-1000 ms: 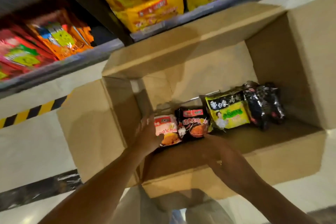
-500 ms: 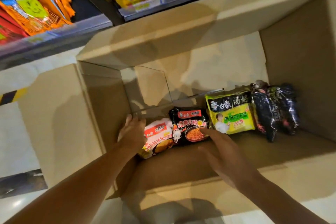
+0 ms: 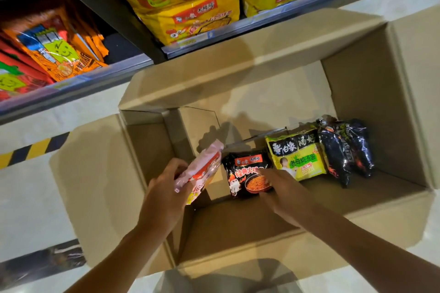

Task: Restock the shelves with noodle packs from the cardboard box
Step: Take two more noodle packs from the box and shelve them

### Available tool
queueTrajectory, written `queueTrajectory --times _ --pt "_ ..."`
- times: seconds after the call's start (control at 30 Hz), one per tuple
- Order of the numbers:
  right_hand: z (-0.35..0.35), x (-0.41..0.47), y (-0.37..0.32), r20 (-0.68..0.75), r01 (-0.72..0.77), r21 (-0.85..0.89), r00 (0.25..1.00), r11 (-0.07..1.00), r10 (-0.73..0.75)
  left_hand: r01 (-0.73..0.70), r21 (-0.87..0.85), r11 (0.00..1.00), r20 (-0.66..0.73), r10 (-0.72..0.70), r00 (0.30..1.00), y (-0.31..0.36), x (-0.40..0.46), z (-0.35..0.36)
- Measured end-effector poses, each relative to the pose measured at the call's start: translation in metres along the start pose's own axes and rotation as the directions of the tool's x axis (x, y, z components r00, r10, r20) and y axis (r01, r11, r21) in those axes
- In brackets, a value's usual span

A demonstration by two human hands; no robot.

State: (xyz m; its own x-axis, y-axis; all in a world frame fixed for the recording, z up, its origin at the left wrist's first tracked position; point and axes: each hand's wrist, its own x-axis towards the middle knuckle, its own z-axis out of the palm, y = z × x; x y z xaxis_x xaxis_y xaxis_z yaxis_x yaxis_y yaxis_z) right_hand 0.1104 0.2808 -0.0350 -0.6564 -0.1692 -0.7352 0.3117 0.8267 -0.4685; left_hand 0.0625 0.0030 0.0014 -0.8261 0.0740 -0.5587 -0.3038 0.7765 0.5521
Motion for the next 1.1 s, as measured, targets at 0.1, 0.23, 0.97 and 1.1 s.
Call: queueTrajectory --times 0.1,0.23,0.97,1.1 --pt "0.005 0.027 -0.001 0.092 0.008 -0.119 0.996 0.993 0.003 -0.047 -0.117 0.992 -0.028 0.044 0.999 0.003 0.003 -0.010" --pt "0.015 0.067 -0.009 0.181 0.016 -0.332 0.982 0.943 0.047 -0.023 -0.306 0.952 -0.026 0.016 1.000 0.004 0.009 -0.013" --pt "-0.009 0.057 -0.036 -0.051 0.004 -0.461 0.998 0.888 -0.031 -0.057 -0.615 0.787 -0.110 -0.014 0.994 0.016 -0.006 -0.031" --pt "-0.060 0.010 -0.059 -0.155 -0.017 -0.357 0.987 0.934 -0.041 -0.110 -0.562 0.820 -0.195 -0.002 0.981 0.039 -0.025 -0.063"
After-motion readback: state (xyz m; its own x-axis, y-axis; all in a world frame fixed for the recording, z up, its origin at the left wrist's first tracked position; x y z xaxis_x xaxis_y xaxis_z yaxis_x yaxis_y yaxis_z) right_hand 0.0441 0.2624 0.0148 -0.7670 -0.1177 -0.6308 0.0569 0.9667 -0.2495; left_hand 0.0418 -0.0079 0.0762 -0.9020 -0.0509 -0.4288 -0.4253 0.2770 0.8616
